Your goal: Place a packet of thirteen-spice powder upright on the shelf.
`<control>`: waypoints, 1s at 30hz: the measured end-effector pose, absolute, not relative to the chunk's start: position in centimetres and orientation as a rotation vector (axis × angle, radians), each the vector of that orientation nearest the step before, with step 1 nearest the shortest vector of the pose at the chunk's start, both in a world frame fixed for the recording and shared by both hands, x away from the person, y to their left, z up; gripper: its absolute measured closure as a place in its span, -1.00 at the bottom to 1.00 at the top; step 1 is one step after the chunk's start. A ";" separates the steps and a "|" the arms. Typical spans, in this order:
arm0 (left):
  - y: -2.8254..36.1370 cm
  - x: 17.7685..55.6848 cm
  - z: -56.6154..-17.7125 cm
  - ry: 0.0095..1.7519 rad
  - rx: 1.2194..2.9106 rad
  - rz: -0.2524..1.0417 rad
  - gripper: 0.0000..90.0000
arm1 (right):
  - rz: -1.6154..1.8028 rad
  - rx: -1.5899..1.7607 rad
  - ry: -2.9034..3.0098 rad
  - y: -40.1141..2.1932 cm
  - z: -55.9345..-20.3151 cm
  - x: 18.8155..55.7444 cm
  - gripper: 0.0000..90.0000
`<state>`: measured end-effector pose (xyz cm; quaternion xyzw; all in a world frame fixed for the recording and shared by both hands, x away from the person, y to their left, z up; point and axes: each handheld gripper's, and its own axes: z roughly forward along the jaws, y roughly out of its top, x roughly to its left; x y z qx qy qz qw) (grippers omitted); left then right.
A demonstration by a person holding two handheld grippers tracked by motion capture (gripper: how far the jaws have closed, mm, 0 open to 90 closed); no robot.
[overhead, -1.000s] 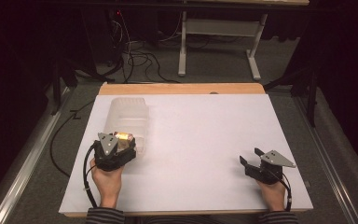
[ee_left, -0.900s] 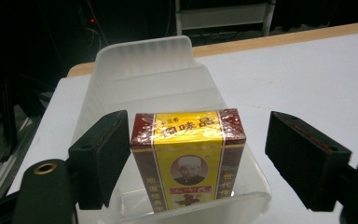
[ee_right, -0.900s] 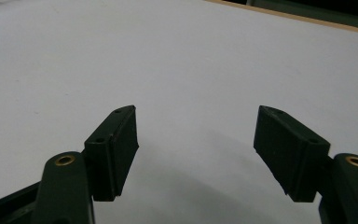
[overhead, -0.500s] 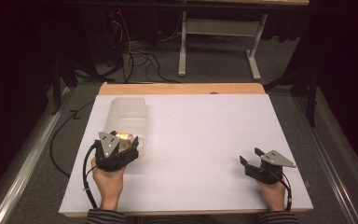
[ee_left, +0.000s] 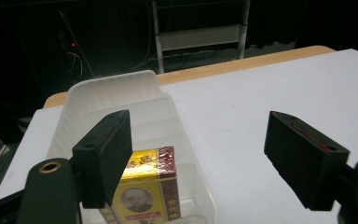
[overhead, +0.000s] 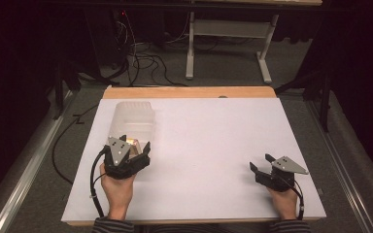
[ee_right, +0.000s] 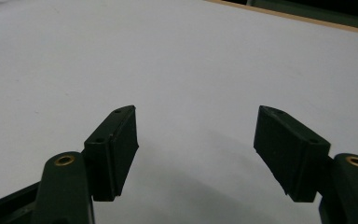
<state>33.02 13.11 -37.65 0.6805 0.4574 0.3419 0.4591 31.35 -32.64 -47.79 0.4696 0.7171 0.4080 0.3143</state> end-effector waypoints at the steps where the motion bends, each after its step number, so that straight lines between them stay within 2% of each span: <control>1: 13.0 33.0 -37.6 1.123 1.677 0.841 -0.46 | 1.074 1.238 1.890 -32.6 -47.8 31.3 -0.32; 30: 9.7 32.9 -37.8 1.020 1.753 0.769 -0.45 | 1.074 1.238 1.889 -32.7 -47.8 31.3 -0.32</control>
